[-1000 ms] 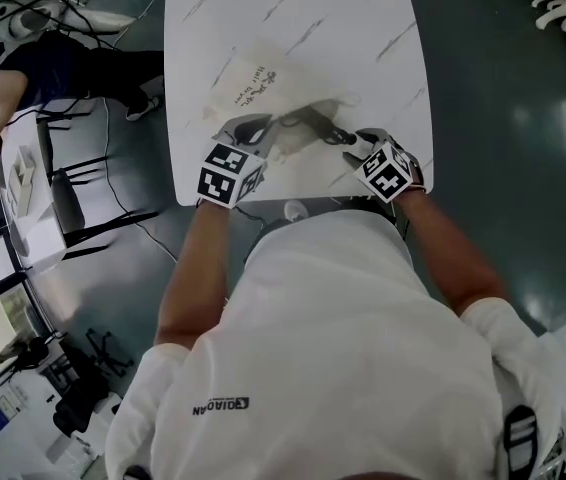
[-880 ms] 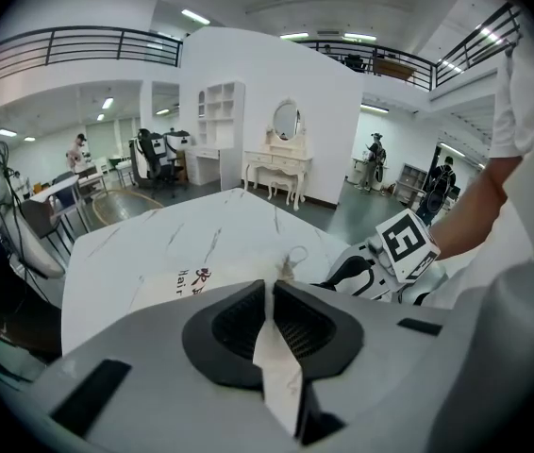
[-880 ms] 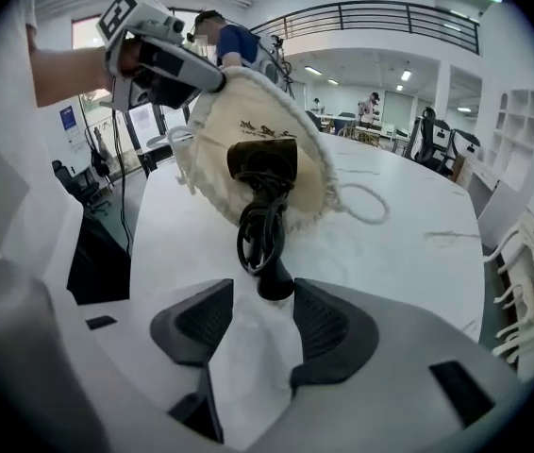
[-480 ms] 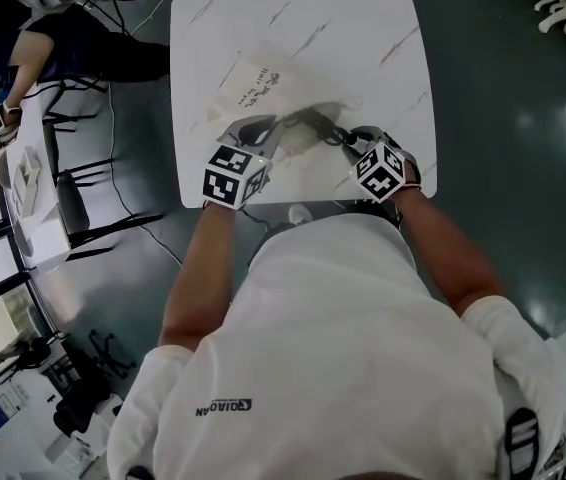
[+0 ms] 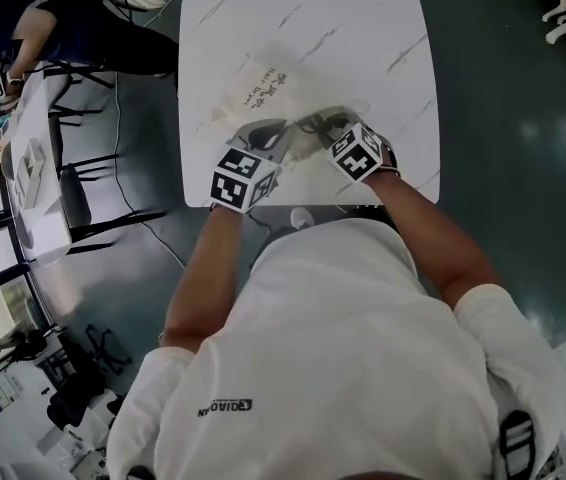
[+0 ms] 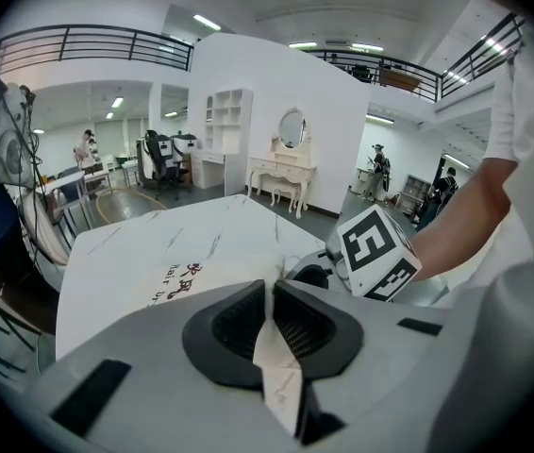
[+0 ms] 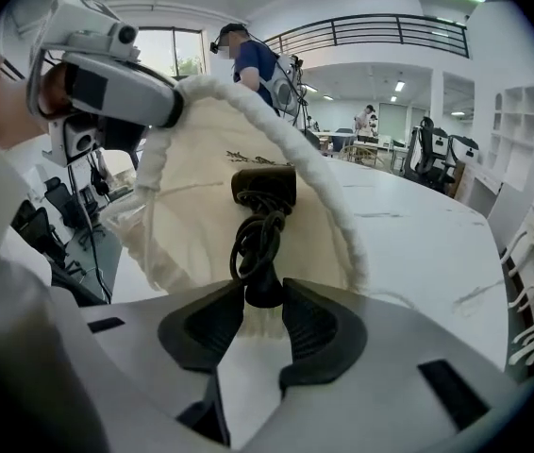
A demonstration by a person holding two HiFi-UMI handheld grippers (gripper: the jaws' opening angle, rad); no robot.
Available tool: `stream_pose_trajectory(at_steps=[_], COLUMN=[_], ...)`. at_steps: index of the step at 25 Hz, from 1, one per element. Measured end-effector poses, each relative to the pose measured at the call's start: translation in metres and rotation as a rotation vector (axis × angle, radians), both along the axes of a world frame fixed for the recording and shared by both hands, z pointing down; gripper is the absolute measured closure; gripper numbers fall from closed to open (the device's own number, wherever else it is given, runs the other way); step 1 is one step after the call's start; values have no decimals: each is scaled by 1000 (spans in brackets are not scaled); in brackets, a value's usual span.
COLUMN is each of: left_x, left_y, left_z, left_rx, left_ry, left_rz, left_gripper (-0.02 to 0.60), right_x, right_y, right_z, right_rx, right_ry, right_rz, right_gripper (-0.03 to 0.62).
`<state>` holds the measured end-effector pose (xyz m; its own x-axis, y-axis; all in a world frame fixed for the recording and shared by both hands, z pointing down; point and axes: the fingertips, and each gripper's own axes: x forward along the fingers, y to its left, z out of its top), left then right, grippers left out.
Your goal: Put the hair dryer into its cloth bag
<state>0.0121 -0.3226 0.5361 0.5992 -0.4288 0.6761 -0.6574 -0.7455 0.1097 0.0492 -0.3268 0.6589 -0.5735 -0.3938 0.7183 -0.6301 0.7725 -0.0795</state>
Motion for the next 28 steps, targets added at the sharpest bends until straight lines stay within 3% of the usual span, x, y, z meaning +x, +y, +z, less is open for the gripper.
stream_pose_trajectory(at_steps=[16,23,28], left_x=[2,0,-1], left_y=[4,6,13], left_z=[6,12,27], left_rx=[-24,-35,-49], left_ry=[11,29,13], left_rz=[12,39,84], left_gripper=[531,531,531], right_x=[-13,-2,21], right_y=[-11,0,24], right_z=[27,-5,-45], right_rx=[-54,-14,-6], right_ry=[65,-11,-142], right_rz=[-26,14,98], right_gripper=[434,430,448])
